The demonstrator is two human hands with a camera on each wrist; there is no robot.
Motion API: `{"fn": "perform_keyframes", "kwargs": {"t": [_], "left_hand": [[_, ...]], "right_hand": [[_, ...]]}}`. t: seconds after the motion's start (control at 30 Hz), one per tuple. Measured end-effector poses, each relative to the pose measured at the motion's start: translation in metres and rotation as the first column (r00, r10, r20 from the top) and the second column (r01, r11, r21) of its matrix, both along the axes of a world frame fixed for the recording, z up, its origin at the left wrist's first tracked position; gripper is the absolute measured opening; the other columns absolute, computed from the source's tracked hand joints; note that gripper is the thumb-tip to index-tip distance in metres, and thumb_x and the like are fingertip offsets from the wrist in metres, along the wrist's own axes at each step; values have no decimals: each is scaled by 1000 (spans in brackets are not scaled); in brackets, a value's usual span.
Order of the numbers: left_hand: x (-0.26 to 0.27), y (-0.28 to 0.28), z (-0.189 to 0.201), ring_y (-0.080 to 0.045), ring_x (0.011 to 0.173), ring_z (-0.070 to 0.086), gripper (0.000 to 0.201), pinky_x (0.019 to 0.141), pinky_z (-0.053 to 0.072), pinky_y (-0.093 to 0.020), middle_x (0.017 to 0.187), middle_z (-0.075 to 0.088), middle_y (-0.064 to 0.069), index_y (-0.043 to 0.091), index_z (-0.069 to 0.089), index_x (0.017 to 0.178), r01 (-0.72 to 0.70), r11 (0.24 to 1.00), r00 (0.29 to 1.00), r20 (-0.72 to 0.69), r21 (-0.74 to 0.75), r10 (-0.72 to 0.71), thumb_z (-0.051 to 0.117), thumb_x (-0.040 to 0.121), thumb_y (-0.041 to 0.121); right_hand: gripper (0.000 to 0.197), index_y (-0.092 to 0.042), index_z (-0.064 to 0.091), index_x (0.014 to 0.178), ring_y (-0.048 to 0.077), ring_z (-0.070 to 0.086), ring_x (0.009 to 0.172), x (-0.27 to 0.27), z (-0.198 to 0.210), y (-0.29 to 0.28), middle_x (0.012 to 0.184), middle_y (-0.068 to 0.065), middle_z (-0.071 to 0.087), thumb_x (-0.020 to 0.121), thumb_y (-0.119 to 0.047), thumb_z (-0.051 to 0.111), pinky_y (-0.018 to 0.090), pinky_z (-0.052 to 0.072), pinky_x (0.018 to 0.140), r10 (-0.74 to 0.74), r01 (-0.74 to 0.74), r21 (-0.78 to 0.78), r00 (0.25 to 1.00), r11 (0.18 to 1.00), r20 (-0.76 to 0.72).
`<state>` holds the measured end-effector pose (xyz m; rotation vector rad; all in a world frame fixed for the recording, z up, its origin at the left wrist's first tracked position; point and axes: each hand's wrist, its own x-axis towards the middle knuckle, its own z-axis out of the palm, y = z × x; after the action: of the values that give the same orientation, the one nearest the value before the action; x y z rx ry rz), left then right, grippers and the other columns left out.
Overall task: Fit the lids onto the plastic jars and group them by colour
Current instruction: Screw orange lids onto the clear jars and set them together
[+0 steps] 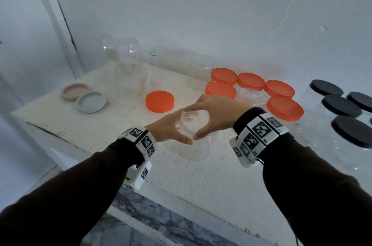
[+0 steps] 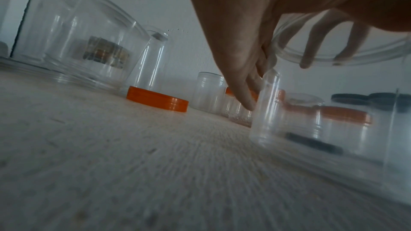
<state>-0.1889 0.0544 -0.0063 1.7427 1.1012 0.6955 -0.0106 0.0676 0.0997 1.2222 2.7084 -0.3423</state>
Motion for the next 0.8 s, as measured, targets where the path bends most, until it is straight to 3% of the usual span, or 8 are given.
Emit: {"fn": "perform_keyframes", "kwargs": {"t": [0.13, 0.23, 0.33, 0.47, 0.57, 0.63, 0.7, 0.8], "left_hand": [[3, -2, 2, 0, 129, 37, 96, 109, 31, -34, 139, 43, 12, 26, 30, 140, -21, 1000, 1000, 1, 7, 21, 85, 61, 27], [5, -4, 1, 0, 131, 36, 98, 107, 32, -28, 141, 40, 11, 27, 30, 140, -22, 1000, 999, 30, -4, 22, 83, 58, 36], [2, -5, 6, 2, 126, 42, 87, 102, 37, -19, 138, 45, 12, 22, 34, 139, 11, 999, 1000, 25, -41, -10, 82, 67, 23], [-14, -5, 16, -3, 112, 53, 66, 89, 45, -17, 115, 55, 16, 21, 43, 130, -241, 970, 970, -10, 31, 242, 76, 73, 10], [-27, -4, 24, 8, 90, 59, 38, 78, 47, -11, 103, 62, 6, 19, 55, 113, -412, 874, 910, 67, 259, 410, 70, 80, 7], [-38, -1, 29, 9, 88, 58, 26, 76, 41, -6, 102, 65, 3, 17, 60, 107, -511, 756, 849, 105, 410, 518, 67, 83, 9], [-52, 7, 31, -4, 97, 57, 22, 84, 39, -15, 107, 64, -2, 12, 63, 106, -542, 628, 793, 94, 559, 601, 65, 84, 15], [-75, 21, 33, -18, 108, 49, 37, 93, 35, -25, 111, 61, -7, 6, 63, 107, -486, 509, 726, 4, 711, 688, 55, 80, 30]], "right_hand": [[77, -39, 41, 135, 12, 44, 116, 5, -6, 0, 133, -7, 44, 67, -57, 72, 27, 37, 90, 28, -27, 30, 999, 999, -30], [77, -35, 40, 138, 14, 35, 128, 14, -12, 1, 144, -6, 32, 70, -50, 73, 34, 35, 102, 53, -54, -1, 997, 999, -60], [72, -35, 43, 136, 15, 34, 128, 25, -20, 2, 144, -4, 27, 72, -44, 74, 37, 34, 105, 45, -48, -19, 990, 999, -130], [63, -32, 47, 133, 18, 29, 124, 30, -29, 3, 137, -1, 31, 76, -45, 70, 36, 32, 105, 58, -48, 62, 983, 997, -176], [55, -27, 49, 133, 17, 31, 113, 23, -35, 8, 126, 1, 39, 82, -44, 63, 32, 36, 97, 75, -33, 214, 979, 976, -189], [52, -23, 52, 131, 17, 37, 108, 16, -41, 13, 121, 2, 44, 84, -40, 63, 33, 39, 91, 61, 3, 248, 966, 969, -251], [47, -20, 56, 127, 20, 42, 108, 9, -47, 20, 117, 3, 48, 84, -36, 65, 32, 41, 87, 50, 40, 267, 946, 963, -322], [42, -20, 56, 127, 19, 43, 112, -2, -55, 34, 120, 2, 51, 87, -32, 61, 24, 37, 83, 26, 89, 298, 931, 950, -363]]}}
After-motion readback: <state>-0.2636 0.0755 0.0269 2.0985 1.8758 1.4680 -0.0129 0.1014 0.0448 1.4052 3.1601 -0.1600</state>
